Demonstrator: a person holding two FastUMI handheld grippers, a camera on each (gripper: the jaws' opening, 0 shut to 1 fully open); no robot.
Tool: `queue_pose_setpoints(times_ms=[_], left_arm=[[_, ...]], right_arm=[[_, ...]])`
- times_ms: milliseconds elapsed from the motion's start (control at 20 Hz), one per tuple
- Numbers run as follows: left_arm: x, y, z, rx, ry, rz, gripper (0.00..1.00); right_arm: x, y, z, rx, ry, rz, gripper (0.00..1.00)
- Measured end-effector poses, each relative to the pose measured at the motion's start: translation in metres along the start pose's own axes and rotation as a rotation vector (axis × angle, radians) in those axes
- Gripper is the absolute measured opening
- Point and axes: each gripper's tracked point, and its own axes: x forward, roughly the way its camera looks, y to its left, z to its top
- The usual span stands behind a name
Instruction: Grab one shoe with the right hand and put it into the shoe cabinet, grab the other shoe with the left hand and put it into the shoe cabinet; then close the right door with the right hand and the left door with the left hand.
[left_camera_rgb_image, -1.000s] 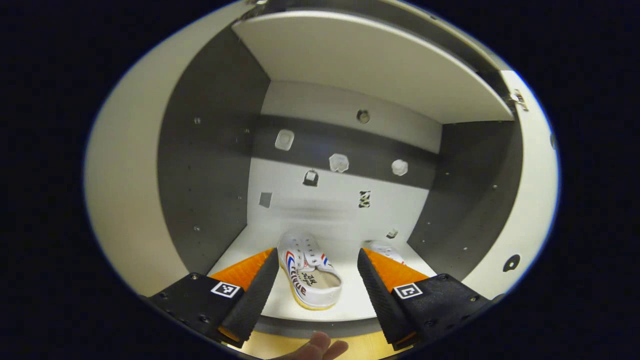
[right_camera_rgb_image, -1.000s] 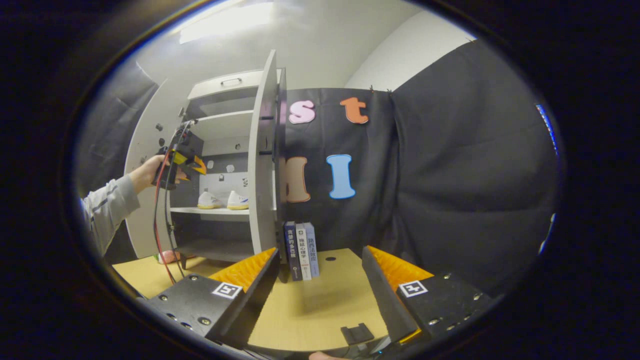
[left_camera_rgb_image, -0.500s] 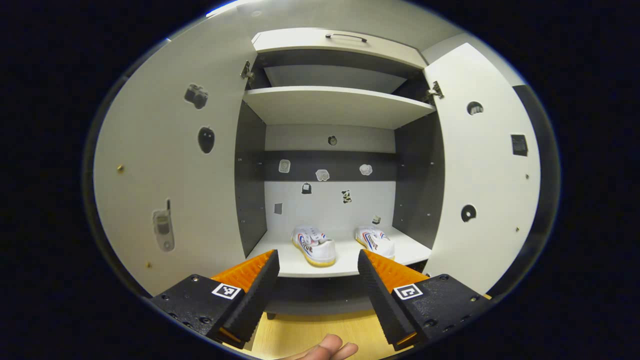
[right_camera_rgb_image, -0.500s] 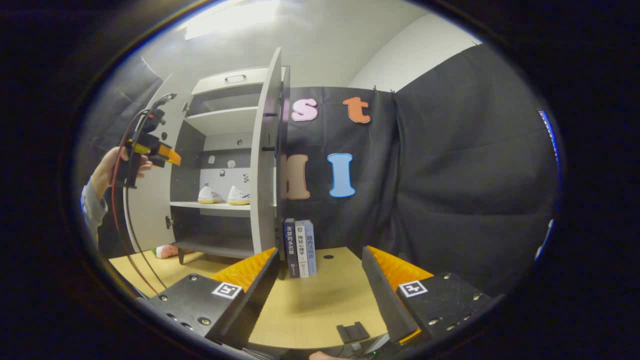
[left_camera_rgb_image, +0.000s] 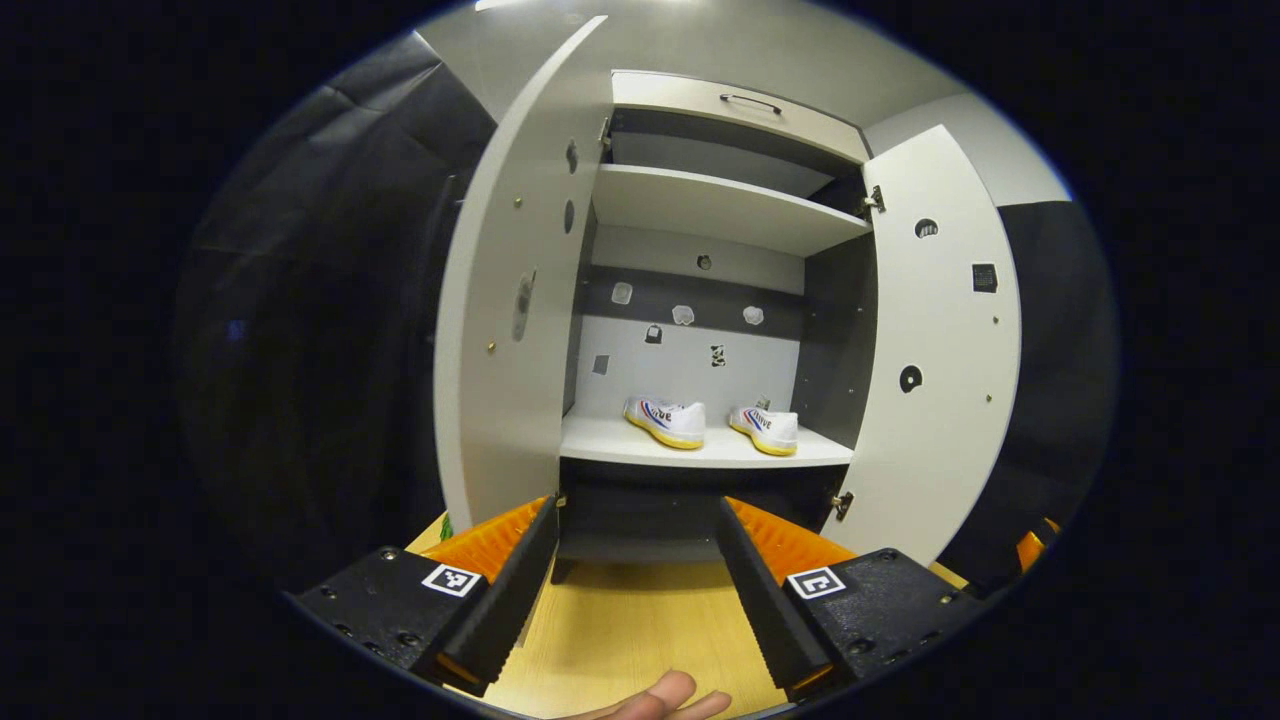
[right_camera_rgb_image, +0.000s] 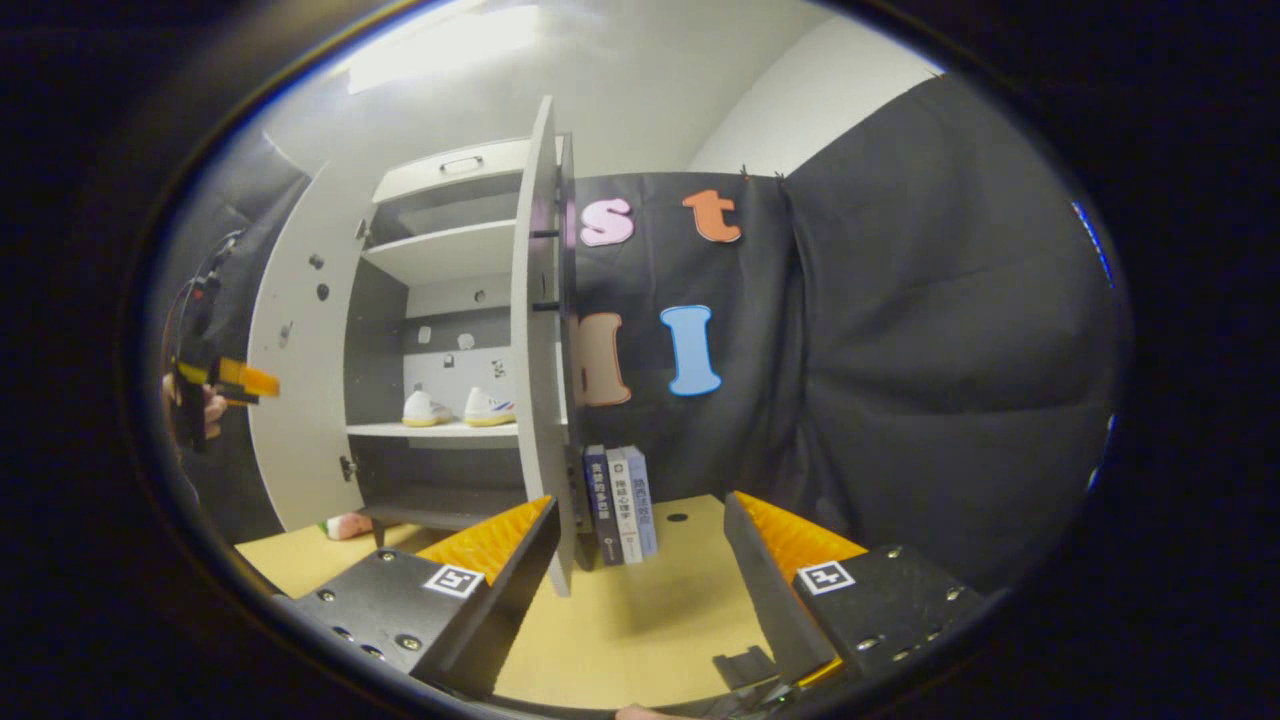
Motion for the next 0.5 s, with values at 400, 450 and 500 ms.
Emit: queue_pose_setpoints(times_ms=[400, 450, 500], left_arm=[[-0.047, 0.049, -0.023, 0.023, -0.036, 0.000, 0.96], [-0.051, 0.050, -0.026, 0.023, -0.036, -0.010, 0.95], [-0.054, 0.050, -0.030, 0.023, -0.031, -0.018, 0.95]], right_arm=[[0.030, 0.042, 0.018, -0.102, 0.013, 0.001, 0.98], [0.038, 0.045, 0.022, -0.118, 0.013, 0.000, 0.98], [0.046, 0.046, 0.026, -0.131, 0.016, -0.002, 0.98]])
